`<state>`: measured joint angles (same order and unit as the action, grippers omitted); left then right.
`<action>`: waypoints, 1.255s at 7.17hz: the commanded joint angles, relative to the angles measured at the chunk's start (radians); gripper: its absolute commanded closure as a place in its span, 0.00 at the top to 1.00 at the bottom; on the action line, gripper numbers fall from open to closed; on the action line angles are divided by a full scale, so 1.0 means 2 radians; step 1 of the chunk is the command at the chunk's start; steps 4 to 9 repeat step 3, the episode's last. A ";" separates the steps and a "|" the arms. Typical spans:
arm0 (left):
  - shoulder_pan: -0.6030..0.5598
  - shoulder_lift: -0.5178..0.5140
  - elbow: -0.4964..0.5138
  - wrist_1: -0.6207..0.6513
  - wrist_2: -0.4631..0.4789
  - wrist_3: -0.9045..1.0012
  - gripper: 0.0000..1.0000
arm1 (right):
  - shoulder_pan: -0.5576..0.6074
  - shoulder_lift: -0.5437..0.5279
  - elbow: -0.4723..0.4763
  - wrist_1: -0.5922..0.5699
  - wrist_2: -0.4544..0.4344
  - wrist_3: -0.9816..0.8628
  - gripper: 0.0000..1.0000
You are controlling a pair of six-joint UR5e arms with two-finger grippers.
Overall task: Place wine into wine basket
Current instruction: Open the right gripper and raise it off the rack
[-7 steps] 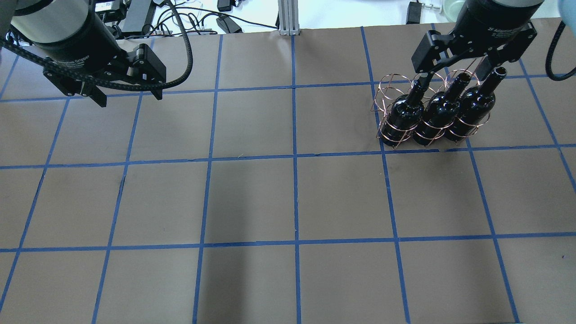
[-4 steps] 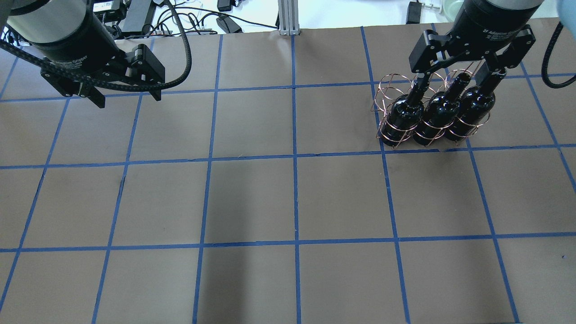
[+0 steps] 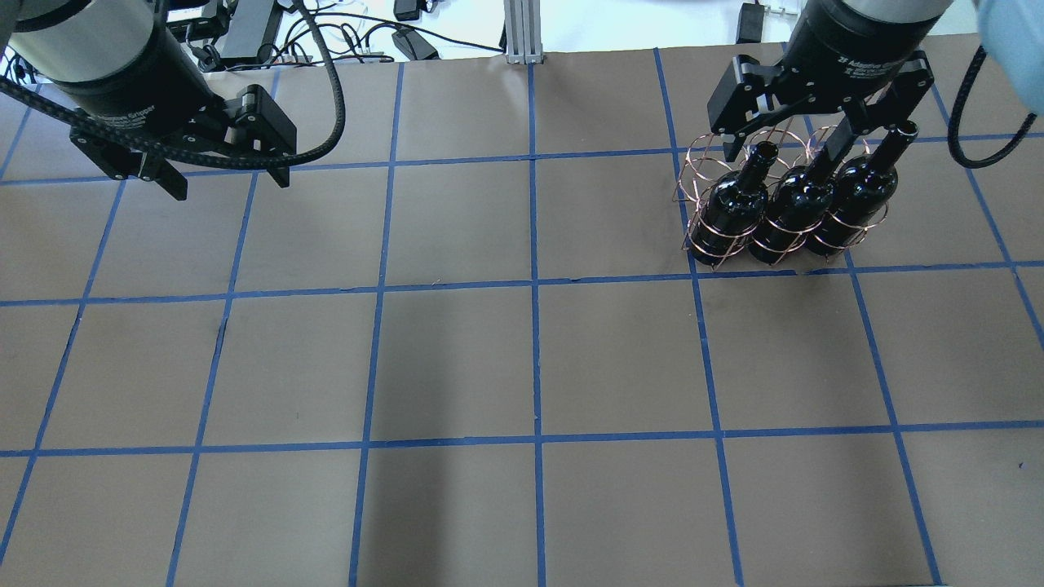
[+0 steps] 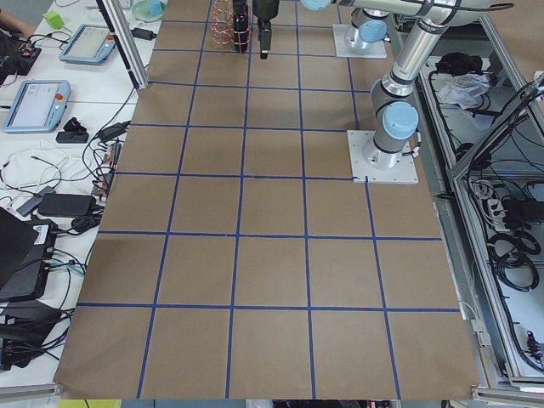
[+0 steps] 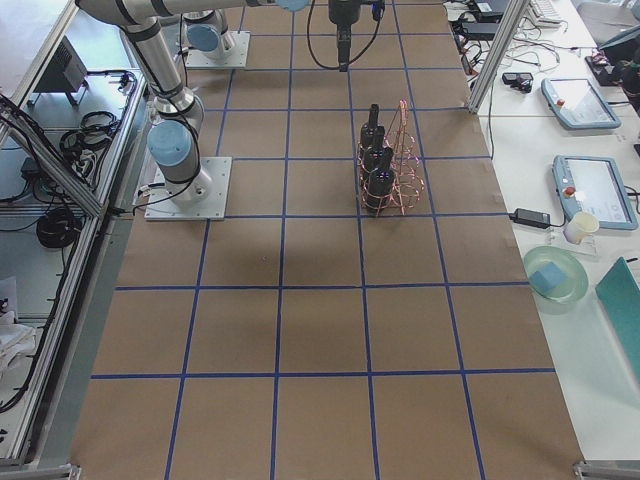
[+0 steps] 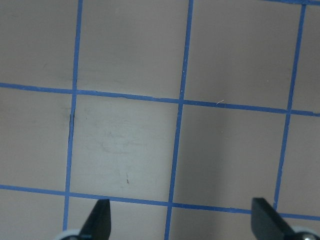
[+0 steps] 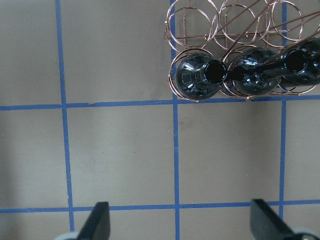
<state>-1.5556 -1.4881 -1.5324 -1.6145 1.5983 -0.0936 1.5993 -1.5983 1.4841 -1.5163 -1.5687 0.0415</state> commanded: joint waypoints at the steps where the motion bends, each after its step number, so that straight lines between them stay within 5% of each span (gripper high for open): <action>1: 0.000 0.000 0.000 0.000 0.000 0.000 1.00 | 0.006 0.000 -0.001 -0.002 -0.001 -0.001 1.00; 9: 0.000 -0.001 0.000 0.000 0.000 0.000 1.00 | 0.006 0.001 -0.005 -0.003 0.000 -0.001 1.00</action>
